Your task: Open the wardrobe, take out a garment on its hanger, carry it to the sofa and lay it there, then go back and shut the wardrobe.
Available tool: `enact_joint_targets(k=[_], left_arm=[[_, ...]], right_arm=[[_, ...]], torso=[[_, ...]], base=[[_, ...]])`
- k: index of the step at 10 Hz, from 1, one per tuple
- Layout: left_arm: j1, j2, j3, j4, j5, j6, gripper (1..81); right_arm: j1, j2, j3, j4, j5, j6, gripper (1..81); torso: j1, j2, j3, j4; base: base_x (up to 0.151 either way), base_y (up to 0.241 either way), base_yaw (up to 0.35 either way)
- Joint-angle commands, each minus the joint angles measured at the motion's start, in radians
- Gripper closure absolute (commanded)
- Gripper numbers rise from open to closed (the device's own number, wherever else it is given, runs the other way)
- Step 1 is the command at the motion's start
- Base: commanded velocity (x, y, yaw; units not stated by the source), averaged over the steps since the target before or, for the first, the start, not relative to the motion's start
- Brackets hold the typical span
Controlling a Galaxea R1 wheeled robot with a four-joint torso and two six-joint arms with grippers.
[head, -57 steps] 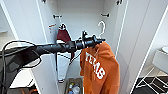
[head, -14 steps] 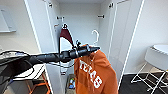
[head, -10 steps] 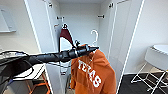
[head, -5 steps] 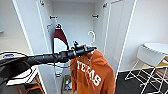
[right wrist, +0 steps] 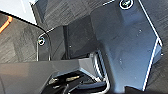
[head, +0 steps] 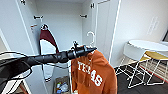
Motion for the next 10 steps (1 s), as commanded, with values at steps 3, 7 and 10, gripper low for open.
enact_joint_targets(k=[3, 7, 10], left_arm=[[-0.204, 0.000, 0.021, 0.011, -0.075, 0.011, 81.1], [-0.203, -0.017, 0.033, 0.012, -0.077, 0.011, 81.1], [-0.204, -0.014, 0.037, 0.026, -0.077, 0.011, 81.1]], right_arm=[[0.025, 0.005, 0.006, -0.003, -0.030, -0.002, 1.0], [0.026, 0.007, 0.006, -0.003, -0.030, -0.002, 1.0], [0.025, 0.007, 0.006, -0.001, -0.031, -0.002, 1.0]], torso=[[0.000, 0.000, 0.000, 0.000], [0.001, 0.000, 0.000, 0.000], [0.000, 0.000, 0.000, 0.000]], base=[[0.000, 0.000, -0.334], [0.000, 0.000, -0.335], [0.000, 0.000, -0.337]])
